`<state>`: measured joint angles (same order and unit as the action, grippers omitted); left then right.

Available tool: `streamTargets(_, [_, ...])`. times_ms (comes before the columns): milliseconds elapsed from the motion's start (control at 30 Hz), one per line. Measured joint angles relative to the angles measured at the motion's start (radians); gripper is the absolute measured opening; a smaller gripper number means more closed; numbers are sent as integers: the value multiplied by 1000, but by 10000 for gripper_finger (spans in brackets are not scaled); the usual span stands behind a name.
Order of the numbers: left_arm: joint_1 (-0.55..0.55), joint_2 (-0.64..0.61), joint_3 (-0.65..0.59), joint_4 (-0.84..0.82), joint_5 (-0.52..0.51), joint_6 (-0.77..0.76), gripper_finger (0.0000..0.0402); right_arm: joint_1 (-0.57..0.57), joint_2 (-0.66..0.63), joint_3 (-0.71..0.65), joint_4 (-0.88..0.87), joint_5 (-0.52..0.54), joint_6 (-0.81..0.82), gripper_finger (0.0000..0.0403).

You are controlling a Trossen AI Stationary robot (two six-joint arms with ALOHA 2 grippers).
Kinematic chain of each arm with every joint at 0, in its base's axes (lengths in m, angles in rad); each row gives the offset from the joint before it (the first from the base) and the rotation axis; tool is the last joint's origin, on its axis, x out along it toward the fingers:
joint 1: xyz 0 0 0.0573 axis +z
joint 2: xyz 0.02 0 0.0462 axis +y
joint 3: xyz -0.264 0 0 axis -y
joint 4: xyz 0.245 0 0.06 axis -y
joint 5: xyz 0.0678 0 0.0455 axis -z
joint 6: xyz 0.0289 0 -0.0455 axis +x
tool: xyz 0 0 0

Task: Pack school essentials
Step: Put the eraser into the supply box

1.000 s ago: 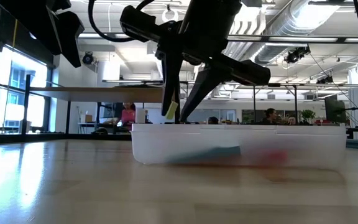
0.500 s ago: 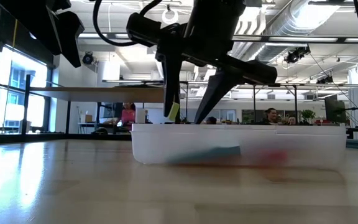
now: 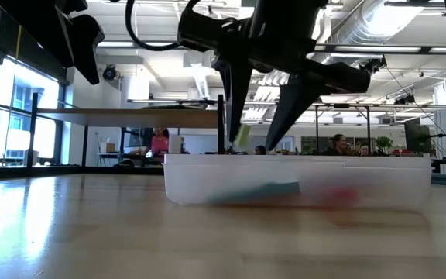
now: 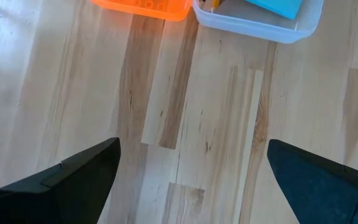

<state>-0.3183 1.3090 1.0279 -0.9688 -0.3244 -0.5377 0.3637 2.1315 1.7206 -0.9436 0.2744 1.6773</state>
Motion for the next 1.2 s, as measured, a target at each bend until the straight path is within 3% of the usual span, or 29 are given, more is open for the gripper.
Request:
streamTargets(267, [-1, 0, 0, 40, 14, 39, 397, -2, -8, 0, 91, 81, 10, 181])
streamTargets(433, [-27, 0, 0, 180, 51, 110, 397, 1, -44, 0, 93, 117, 19, 181])
streamTargets(733, [-102, 21, -1, 460, -23, 360, 397, 10, -134, 0, 15, 226, 34, 181])
streamTargets(967, [-94, 76, 1, 617, 4, 495, 397, 12, -164, 0, 5, 245, 37, 181])
streamTargets(1200, [-73, 181, 1, 734, 75, 517, 397, 10, -164, 0, 0, 229, 54, 181])
